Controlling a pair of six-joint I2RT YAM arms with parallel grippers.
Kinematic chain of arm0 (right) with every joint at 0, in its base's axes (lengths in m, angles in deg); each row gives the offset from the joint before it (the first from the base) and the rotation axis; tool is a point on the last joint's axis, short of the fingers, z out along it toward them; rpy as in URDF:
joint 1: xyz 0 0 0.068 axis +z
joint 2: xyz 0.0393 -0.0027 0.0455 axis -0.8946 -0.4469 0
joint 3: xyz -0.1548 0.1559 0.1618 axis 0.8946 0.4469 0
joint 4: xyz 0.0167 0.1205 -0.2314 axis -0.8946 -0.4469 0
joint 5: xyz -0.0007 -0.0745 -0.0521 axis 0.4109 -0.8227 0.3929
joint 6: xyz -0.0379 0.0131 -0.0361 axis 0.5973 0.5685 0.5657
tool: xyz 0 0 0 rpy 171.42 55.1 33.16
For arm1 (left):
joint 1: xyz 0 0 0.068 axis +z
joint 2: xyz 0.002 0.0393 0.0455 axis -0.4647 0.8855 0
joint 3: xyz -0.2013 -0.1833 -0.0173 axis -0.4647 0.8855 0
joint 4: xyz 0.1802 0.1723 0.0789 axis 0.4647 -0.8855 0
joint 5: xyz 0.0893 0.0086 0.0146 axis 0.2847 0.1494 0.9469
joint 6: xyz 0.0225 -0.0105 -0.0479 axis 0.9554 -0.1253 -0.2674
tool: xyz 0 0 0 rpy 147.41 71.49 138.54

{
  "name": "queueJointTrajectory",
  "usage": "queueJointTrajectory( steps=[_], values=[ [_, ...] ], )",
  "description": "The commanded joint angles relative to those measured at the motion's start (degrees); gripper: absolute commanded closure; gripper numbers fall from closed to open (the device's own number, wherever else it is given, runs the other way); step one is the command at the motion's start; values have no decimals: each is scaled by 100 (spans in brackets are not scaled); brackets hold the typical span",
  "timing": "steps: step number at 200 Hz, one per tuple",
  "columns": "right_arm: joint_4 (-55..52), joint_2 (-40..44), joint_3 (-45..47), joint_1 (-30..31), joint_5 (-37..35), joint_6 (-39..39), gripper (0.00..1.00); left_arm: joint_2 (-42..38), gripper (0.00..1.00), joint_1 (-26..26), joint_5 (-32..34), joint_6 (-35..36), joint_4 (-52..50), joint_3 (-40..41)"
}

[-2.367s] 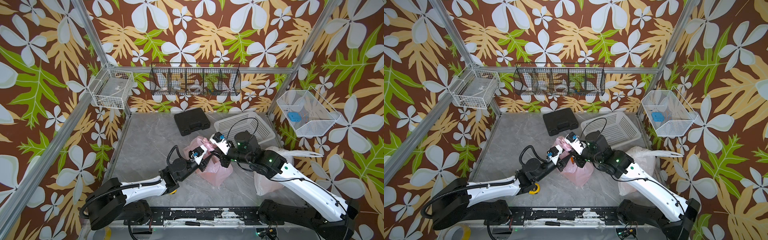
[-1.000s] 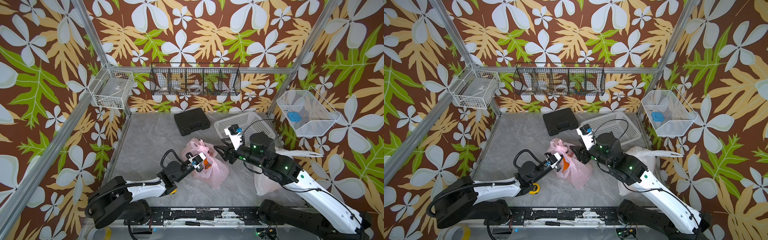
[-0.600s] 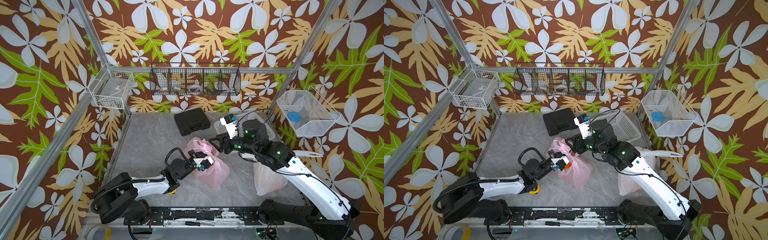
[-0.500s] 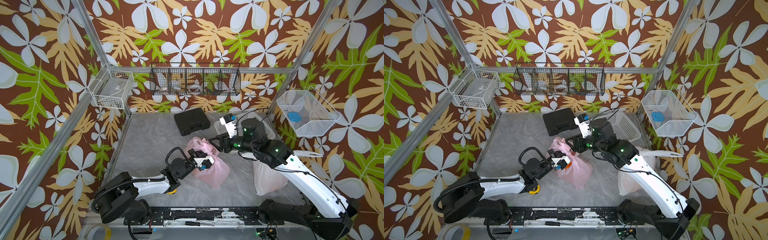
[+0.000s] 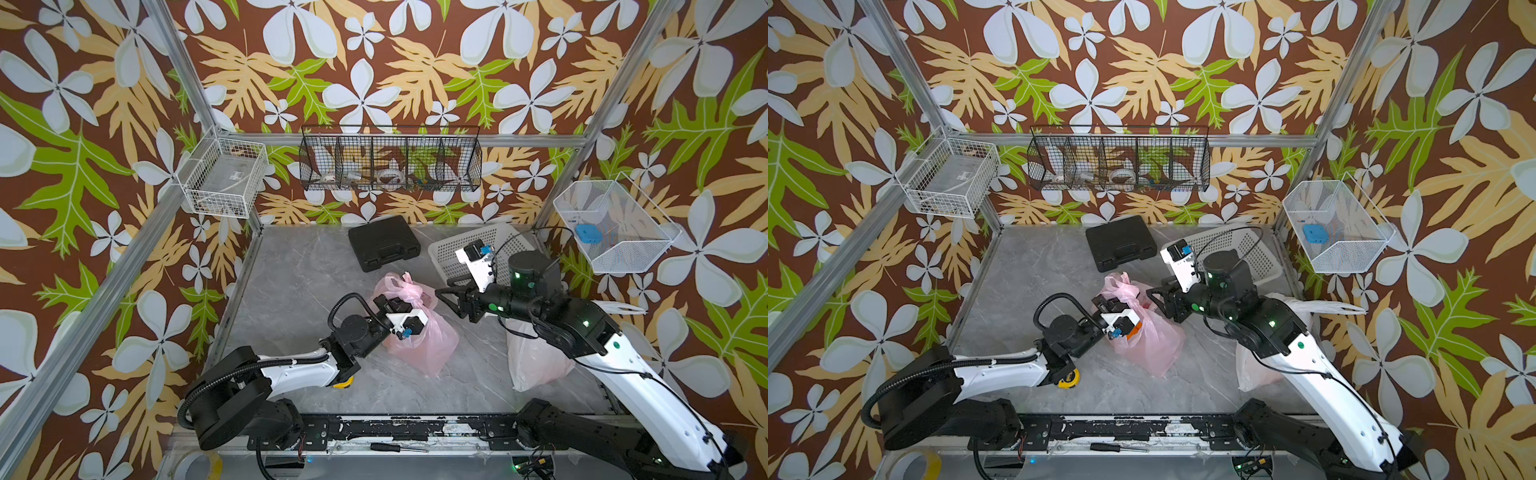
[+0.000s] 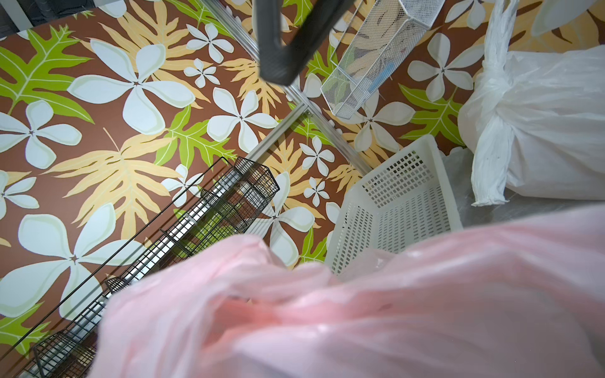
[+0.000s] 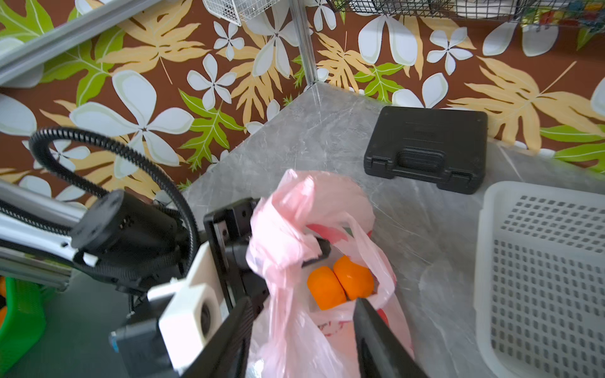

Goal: Place the oranges into plastic bags & tie knots
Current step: Tie the plastic bag at the center of the board.

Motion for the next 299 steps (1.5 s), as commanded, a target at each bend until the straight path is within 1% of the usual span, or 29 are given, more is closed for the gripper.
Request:
queueJointTrajectory(
  steps=[1,7,14,28,43,47,58,84,105,140,170,187,210,223,258,299],
  values=[
    [-96,158,360,-1,624,330,43,-30,100,14,-61,-180,253,18],
    [-44,174,508,1,795,267,41,-23,100,9,-59,-187,263,13],
    [-22,179,627,1,827,200,40,-21,100,9,-76,-188,279,9],
    [13,178,768,1,826,121,39,-21,100,6,-103,-202,275,10],
    [102,192,887,1,1020,81,38,-30,100,7,-118,-215,266,24],
    [119,188,914,-1,1178,79,38,-31,100,6,-120,-209,265,25],
    [164,162,976,1,1220,46,37,-42,100,7,-131,-206,255,28],
    [643,37,1179,1,1528,-260,38,-56,100,12,-177,-215,244,53],
    [610,-157,1163,-3,1517,-249,41,-65,100,7,-191,-224,242,67],
    [842,-257,1198,1,1651,-359,51,-78,100,8,-213,-229,236,71],
    [925,-347,1265,1,1739,-422,62,-91,100,6,-236,-250,243,71],
    [1010,-359,1303,1,1725,-470,73,-100,100,6,-261,-272,240,80],
    [1166,-359,1337,1,1709,-568,91,-115,100,9,-281,-300,237,96],
    [1319,-376,1369,1,1757,-666,100,-133,100,6,-322,-325,232,110],
    [1687,-435,1421,2,1827,-875,100,-201,100,1,-411,-364,173,150],
    [2020,-515,1400,5,1749,-1068,100,-232,100,-64,-507,-366,64,201]
  ],
)
